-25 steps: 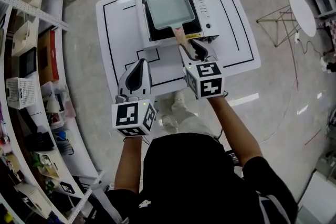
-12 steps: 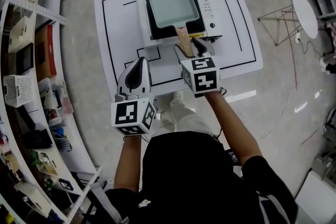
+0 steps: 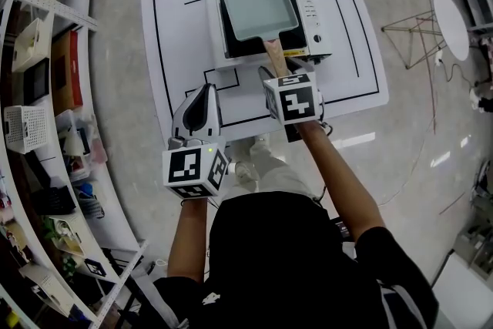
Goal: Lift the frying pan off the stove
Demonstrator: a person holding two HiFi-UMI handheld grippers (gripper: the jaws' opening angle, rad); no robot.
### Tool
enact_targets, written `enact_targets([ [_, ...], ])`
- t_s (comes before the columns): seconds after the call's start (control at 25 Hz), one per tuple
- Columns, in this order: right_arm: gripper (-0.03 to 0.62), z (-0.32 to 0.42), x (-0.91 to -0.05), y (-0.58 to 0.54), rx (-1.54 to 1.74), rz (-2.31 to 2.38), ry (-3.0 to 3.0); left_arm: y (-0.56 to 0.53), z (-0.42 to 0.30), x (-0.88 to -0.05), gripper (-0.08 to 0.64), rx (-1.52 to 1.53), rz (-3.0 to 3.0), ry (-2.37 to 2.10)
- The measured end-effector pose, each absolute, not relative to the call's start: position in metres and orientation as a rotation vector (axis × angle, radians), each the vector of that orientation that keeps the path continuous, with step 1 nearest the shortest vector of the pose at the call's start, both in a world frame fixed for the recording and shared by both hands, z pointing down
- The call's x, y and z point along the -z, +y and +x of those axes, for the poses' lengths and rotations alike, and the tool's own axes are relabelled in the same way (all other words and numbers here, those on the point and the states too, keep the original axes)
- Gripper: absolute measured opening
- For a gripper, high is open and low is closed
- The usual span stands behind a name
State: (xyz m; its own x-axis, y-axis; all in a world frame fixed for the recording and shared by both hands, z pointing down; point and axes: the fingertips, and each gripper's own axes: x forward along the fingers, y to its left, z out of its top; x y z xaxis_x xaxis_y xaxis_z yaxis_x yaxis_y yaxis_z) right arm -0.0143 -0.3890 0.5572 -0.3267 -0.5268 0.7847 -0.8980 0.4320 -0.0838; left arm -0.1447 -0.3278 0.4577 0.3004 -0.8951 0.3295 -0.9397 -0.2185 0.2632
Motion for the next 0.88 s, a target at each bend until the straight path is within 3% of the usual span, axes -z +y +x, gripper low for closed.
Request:
enact_targets([
  [0.28, 0.223, -0.01, -0.564, -0.39, -0.707, 1.203, -1.93, -0.325, -0.145, -0.461, 0.003, -0.147, 2.159, -1.632],
  [0.44, 0.127, -0.003, -0.565, -0.393, -0.695, 1.246, -1.887, -0.324, -0.145, -0.463, 0.003, -0.15, 2.161, -1.623],
  [0.88, 0.12, 0.0, -0.563, -0.393, -0.677, 1.275, -1.893, -0.326, -0.148, -0.464, 0.003, -0.144, 2.152, -1.625],
])
